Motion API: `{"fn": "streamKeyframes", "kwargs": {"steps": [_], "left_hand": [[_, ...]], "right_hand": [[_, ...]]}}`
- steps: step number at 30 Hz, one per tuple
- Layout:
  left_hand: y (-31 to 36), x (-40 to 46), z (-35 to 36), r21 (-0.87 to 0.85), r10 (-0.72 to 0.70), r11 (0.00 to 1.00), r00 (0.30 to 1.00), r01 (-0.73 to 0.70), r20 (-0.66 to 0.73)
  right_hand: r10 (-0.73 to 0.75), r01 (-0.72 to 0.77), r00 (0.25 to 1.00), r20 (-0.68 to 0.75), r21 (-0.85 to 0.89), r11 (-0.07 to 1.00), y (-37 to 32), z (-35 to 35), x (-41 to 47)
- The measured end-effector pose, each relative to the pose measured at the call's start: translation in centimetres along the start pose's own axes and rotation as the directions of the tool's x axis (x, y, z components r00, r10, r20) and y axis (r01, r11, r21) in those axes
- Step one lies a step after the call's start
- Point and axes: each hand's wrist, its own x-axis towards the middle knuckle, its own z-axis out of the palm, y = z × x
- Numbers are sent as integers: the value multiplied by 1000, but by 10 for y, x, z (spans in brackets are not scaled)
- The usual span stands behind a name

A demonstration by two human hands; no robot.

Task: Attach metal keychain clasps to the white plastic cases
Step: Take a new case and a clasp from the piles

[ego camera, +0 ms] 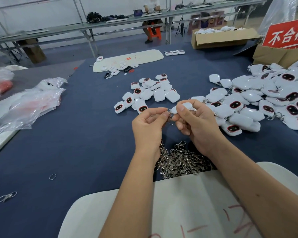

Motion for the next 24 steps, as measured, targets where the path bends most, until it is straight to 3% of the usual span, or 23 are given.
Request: {"fn": "streamKeyframes", "kwargs": {"steps": [4, 7, 9, 11, 13, 15, 17, 24], "left_hand": [[-1, 5, -5, 259, 155, 952, 987, -163, 50], [0, 7, -11, 516, 315, 775, 930, -366, 188], [0, 7, -14, 592, 401, 638, 869, -491, 289], [-1, 4, -13, 606, 449, 590, 841, -533, 302], [-3, 1, -7, 541, 439, 697, 877, -470, 196], [-4, 0, -1, 399, 332, 853, 940, -335, 79], [-5, 0, 3, 258, 199, 944, 979, -205, 47], [-1, -2, 4, -16, 22, 1000, 1000, -22, 10]], "right_hand": [[1, -1, 1000, -15, -15, 1000, -1, 1, -1], [12, -14, 999, -41, -57, 998, 1, 1, 0], [20, -26, 998, -59, -95, 995, 3, 1, 0], [19, -25, 998, -63, -90, 996, 3, 1, 1], [21, -22, 998, -57, -21, 1000, 2, 0, 2], [25, -23, 999, -39, 58, 998, 1, -2, 4], [31, -29, 999, -14, 101, 994, 1, -3, 4], [38, -41, 999, 26, 126, 991, 3, -3, 4]]}}
